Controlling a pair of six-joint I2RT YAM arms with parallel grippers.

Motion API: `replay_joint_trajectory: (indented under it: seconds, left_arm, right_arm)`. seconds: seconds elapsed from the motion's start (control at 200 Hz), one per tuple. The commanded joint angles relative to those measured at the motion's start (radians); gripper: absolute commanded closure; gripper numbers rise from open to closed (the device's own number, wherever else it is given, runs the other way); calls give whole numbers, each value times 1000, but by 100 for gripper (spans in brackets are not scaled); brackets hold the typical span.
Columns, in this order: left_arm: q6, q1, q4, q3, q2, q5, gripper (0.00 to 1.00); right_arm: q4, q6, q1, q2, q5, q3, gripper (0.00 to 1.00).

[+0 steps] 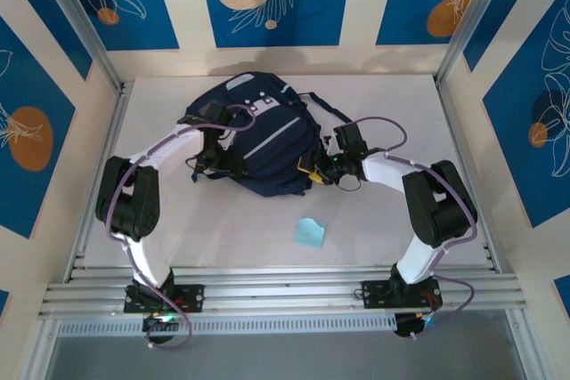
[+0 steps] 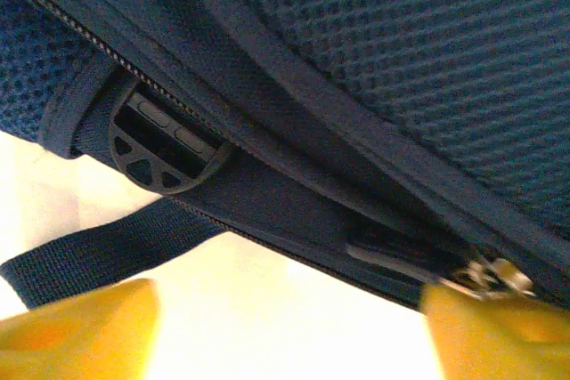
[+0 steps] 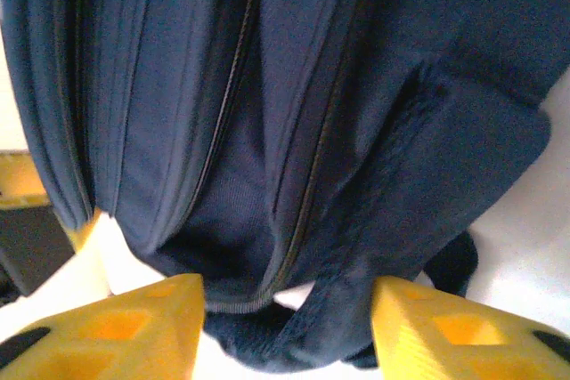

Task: Pack the student bag
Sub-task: Unzip the student bag at the top-center of the table, then pick up the loose stationery from the bottom-center of the table.

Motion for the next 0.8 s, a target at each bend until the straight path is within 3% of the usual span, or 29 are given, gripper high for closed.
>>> replay_joint_trajectory:
  seconds: [0.0, 0.2, 0.45, 0.625, 0.675, 0.795]
  left_arm:
    - [-78, -1, 96, -47, -126, 39, 0]
    - [-215, 1, 477, -259, -305, 91, 0]
    - [-365, 1, 834, -409, -313, 197, 0]
    - [-435, -1, 847, -421, -259, 299, 0]
    - [-461, -2, 857, -439, -254, 326, 0]
    - [-482, -6, 862, -483, -265, 337, 0]
  right_arm:
    - [-193, -91, 16, -97, 8, 30, 41]
    - [-480, -190, 87, -233, 180, -4, 23]
    - [-640, -112, 267, -340, 344, -101, 12]
    - [-615, -98, 362, -307, 431, -144, 9]
    - [-637, -83, 375, -283, 446, -122, 0]
    - [-677, 29, 460, -234, 518, -71, 1]
